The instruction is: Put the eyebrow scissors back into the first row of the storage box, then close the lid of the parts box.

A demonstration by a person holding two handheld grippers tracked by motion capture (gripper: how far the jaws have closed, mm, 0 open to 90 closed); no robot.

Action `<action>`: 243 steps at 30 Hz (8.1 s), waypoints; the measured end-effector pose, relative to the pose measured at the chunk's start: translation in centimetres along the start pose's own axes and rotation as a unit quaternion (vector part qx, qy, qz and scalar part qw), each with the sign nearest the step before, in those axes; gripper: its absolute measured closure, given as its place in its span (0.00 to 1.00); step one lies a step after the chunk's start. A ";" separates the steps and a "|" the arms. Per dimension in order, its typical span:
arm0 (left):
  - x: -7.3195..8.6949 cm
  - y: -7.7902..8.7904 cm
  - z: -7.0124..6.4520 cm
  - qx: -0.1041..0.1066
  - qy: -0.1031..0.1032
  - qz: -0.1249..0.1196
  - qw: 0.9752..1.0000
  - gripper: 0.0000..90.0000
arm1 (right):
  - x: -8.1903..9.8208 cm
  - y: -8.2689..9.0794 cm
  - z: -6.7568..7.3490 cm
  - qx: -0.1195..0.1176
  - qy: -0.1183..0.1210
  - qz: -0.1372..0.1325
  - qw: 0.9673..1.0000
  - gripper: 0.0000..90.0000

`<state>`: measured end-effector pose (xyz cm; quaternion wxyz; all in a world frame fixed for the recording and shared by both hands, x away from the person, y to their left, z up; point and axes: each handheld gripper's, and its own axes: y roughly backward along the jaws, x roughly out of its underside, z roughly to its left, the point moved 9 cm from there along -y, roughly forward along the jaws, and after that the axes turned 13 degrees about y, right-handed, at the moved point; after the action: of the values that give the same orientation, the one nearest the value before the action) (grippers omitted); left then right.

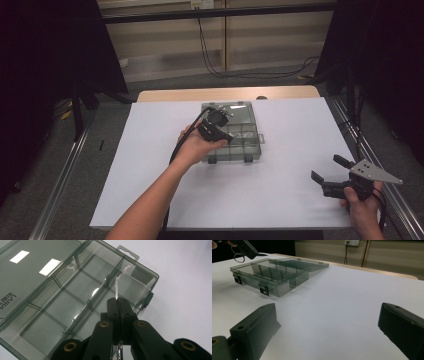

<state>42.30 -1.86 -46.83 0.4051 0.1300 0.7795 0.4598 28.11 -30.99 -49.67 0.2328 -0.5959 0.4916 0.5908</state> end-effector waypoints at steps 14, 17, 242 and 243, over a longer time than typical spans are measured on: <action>-1.2 -0.5 1.6 -0.010 0.011 -0.014 1.000 0.99 | 0.0 0.0 0.0 0.000 -0.001 -0.001 1.000 0.02; -1.5 -0.5 1.8 -0.005 0.012 -0.013 1.000 0.99 | 0.0 0.0 0.0 -0.001 -0.001 -0.001 1.000 0.02; -2.7 1.4 15.4 -0.032 0.211 -0.282 0.935 0.86 | -7.0 -25.7 0.4 -0.073 -0.082 0.108 0.988 0.96; -3.0 1.5 15.3 -0.031 0.214 -0.286 0.934 0.86 | -7.0 -25.7 0.5 -0.072 -0.081 0.108 0.988 0.96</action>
<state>55.44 6.64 -47.89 0.3473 -0.2124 0.8372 0.3653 51.27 -17.93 -51.05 0.1634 -0.5052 0.4887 0.6922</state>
